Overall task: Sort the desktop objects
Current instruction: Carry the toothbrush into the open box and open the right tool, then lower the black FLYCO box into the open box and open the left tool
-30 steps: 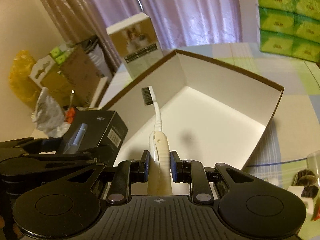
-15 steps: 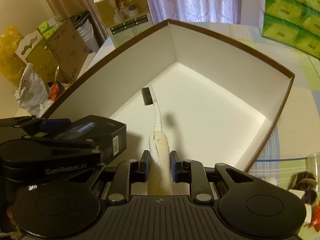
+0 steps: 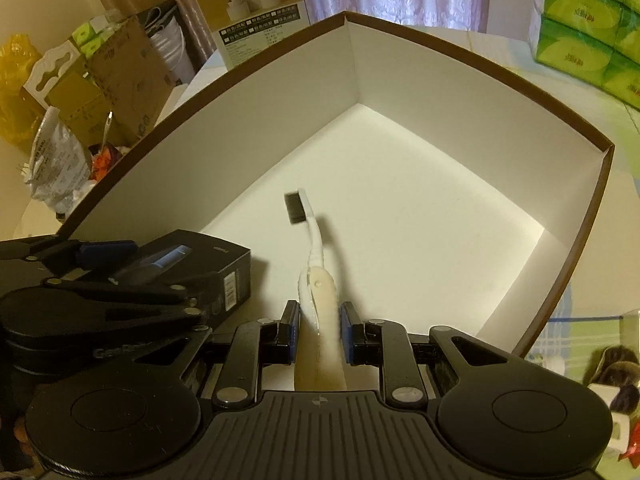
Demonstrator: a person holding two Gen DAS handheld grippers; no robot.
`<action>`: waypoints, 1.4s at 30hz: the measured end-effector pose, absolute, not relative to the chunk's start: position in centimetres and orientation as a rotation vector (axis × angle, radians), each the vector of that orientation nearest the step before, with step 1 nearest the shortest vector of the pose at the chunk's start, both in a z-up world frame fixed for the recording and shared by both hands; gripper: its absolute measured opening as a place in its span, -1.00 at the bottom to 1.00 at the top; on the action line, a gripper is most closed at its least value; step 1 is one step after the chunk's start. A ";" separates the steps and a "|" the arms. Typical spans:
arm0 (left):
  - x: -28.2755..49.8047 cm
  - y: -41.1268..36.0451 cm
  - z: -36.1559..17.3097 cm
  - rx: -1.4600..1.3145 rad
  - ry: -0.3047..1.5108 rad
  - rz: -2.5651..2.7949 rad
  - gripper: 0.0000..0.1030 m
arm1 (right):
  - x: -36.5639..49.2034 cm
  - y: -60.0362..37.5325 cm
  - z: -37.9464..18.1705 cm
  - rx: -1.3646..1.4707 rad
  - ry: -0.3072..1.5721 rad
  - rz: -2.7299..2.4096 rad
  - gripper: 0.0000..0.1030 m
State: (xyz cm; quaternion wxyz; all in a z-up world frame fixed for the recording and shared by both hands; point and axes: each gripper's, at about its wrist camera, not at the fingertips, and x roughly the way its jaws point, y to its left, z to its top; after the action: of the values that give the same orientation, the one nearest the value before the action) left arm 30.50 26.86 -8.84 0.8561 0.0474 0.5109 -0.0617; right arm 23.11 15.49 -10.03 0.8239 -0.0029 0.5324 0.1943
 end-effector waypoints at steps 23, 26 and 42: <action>26.8 28.2 -4.6 0.049 1.011 -0.194 0.35 | 21.0 14.2 -7.2 -0.066 1.019 0.490 0.17; 26.2 27.5 -5.0 0.045 1.026 -0.216 0.35 | 20.6 13.6 -6.6 -0.070 0.999 0.467 0.17; 24.4 26.3 -5.4 0.056 1.036 -0.186 0.45 | 18.9 12.3 -5.4 -0.113 0.973 0.486 0.27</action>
State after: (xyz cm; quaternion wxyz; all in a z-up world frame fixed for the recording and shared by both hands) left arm 24.42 26.31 -5.36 0.8642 0.0269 0.4946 -0.0889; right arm 18.93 12.27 -5.44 0.8543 -0.0539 0.4625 0.2311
